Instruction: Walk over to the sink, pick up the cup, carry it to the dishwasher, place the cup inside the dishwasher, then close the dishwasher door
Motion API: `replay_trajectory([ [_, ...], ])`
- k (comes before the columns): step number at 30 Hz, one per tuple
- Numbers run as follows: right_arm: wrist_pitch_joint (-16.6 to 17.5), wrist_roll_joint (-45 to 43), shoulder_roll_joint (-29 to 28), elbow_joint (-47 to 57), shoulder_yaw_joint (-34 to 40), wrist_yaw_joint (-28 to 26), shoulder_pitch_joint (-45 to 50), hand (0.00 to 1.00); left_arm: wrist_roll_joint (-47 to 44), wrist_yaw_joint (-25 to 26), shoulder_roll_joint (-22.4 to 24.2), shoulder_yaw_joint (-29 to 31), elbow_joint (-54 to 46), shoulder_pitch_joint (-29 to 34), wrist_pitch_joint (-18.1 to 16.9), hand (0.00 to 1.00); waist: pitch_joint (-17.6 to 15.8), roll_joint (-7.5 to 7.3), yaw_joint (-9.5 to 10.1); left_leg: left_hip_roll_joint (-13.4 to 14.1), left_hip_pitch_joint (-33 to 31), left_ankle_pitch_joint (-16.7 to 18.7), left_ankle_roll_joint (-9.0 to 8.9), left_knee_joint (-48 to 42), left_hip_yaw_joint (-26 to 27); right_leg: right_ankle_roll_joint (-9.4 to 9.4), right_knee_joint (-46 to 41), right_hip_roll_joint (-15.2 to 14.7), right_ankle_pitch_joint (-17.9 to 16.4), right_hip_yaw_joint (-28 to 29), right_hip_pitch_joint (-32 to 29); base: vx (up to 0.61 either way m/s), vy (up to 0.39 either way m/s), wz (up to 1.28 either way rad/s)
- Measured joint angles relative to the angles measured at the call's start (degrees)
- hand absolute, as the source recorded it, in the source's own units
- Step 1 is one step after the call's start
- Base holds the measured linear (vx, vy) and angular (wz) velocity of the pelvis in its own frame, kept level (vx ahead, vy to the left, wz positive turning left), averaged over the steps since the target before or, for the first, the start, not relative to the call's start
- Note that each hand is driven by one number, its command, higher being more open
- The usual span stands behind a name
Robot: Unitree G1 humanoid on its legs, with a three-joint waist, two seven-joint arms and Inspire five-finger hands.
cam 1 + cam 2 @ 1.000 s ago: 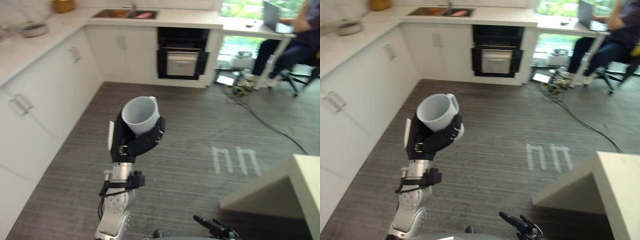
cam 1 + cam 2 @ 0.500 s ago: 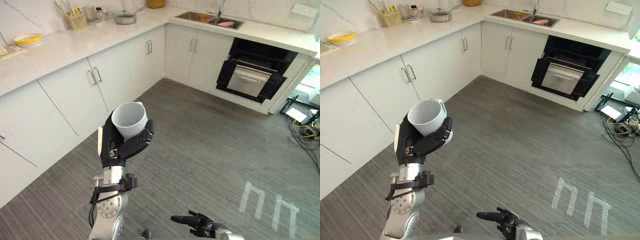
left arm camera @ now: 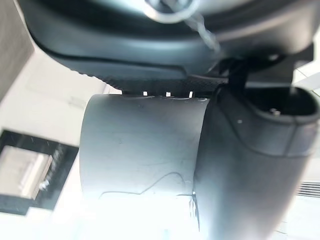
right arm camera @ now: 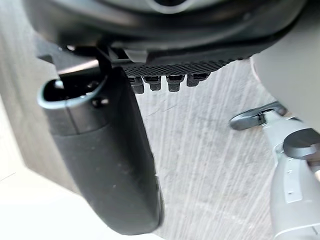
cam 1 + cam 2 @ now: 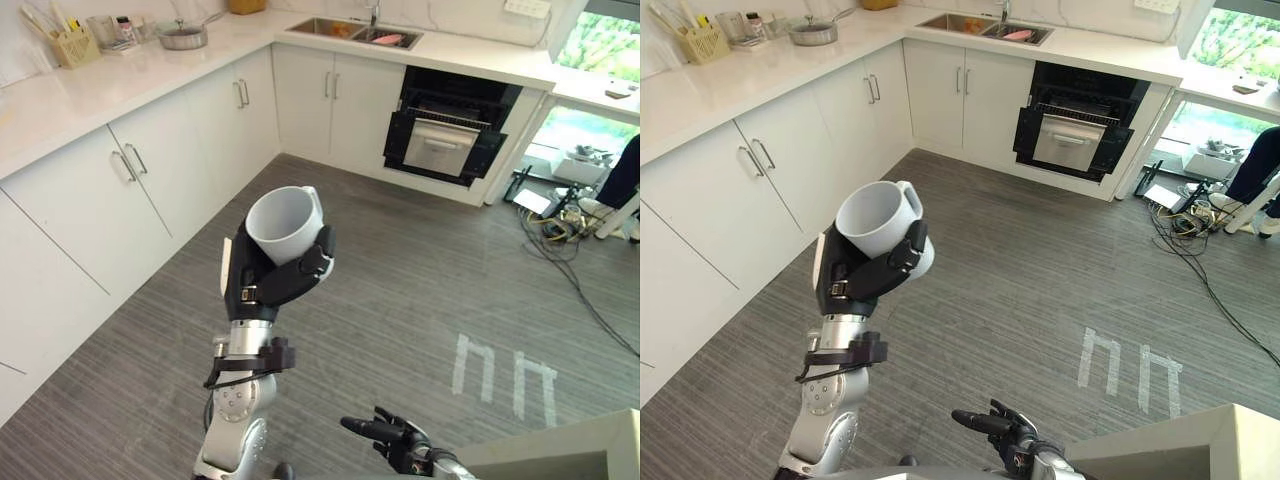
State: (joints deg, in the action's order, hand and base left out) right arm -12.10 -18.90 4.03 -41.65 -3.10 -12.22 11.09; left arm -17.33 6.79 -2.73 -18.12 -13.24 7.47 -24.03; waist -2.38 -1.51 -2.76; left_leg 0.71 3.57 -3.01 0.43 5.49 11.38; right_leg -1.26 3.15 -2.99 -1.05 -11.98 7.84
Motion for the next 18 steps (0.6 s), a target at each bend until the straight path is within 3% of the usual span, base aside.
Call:
replay_trajectory([
  [2, 0.01, 0.01, -0.06, 0.03, -0.03, -0.46, 0.34, 1.00, -1.97, -1.89, 0.11, 0.14, -0.11, 0.05, -0.15, 0.00, 0.51, 0.05, 0.50, 0.00, -0.34, 0.56, 0.08, 0.01, 0.15, -0.01, -0.02, -0.03, -0.04, -0.03, 0.08, 0.03, -0.011, 0.06],
  [4, 0.23, 0.00, -0.46, -0.35, -0.08, -0.26, -0.06, 1.00, -3.83, -2.50, -1.07, 0.58, 0.38, 0.56, -0.30, 0.00, 0.42, -0.21, 0.33, -0.62, 0.15, -1.05, 0.92, -0.02, -1.04, -0.45, -1.48, -0.49, -1.17, -1.79, 0.50, 0.03, -0.002, 0.34],
  [10, 0.33, -0.01, -1.26, -1.43, -1.19, 0.00, -0.28, 1.00, -4.14, -2.41, -2.22, 2.97, 0.87, 4.30, -0.35, 0.00, 0.49, -0.37, 1.24, -0.87, 0.42, -1.73, 0.77, 0.03, -2.77, -0.29, -3.35, -0.85, -2.70, -5.14, 1.53, -0.04, -0.007, 0.35],
  [18, 2.30, -2.49, -0.47, 0.00, -2.59, 2.50, 1.06, 1.00, -4.25, -2.88, -2.84, 3.25, 1.16, 5.29, -2.02, 0.00, 0.95, -0.33, 2.17, 0.20, -1.02, -1.05, 0.82, 0.00, -0.92, 0.24, -3.30, -0.01, -2.58, -3.16, -0.49, -0.07, 0.001, -0.08],
])
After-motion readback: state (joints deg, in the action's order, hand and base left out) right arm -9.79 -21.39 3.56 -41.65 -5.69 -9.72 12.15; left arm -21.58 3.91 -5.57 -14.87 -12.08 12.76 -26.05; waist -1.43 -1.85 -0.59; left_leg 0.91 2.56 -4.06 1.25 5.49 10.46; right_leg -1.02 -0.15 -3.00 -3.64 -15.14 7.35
